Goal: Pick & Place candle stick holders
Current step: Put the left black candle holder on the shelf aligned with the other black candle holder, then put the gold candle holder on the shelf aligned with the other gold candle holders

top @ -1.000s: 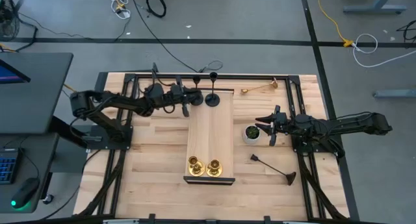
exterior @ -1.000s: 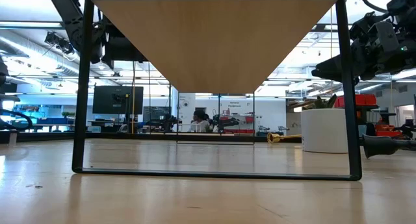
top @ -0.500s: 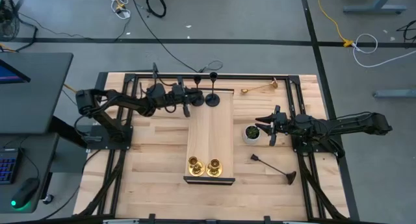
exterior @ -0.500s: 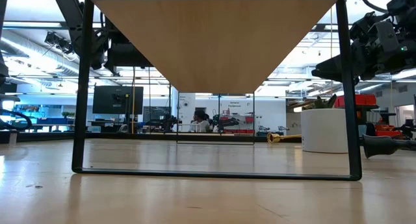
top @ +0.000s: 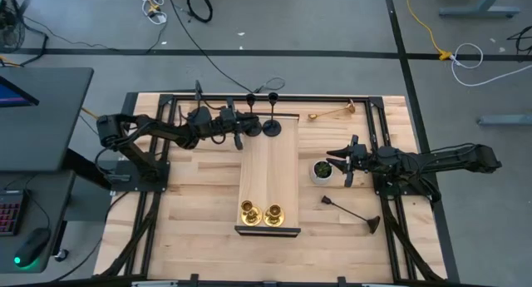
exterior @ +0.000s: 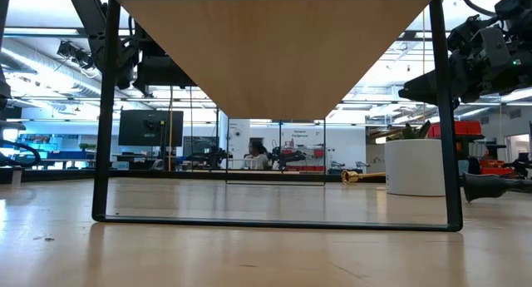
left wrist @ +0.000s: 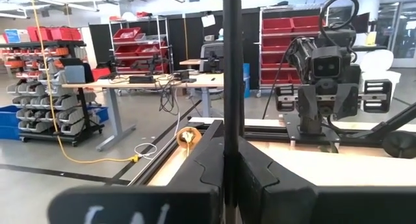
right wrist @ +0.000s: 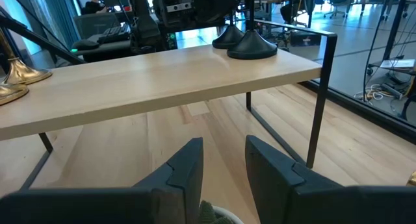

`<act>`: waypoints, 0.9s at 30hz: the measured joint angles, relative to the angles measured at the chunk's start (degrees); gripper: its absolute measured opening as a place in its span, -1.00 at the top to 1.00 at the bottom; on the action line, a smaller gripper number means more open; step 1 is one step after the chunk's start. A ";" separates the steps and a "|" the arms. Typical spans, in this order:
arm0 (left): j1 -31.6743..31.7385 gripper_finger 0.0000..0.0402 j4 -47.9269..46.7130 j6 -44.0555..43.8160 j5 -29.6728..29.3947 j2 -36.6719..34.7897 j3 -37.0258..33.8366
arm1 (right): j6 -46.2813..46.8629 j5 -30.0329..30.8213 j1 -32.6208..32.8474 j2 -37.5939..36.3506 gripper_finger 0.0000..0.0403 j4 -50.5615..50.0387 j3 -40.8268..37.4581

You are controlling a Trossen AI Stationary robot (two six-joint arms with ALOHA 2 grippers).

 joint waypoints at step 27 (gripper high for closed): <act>-0.02 0.07 -0.35 -1.33 0.07 0.02 -0.02 | -7.47 1.49 0.00 0.00 0.43 1.33 -0.02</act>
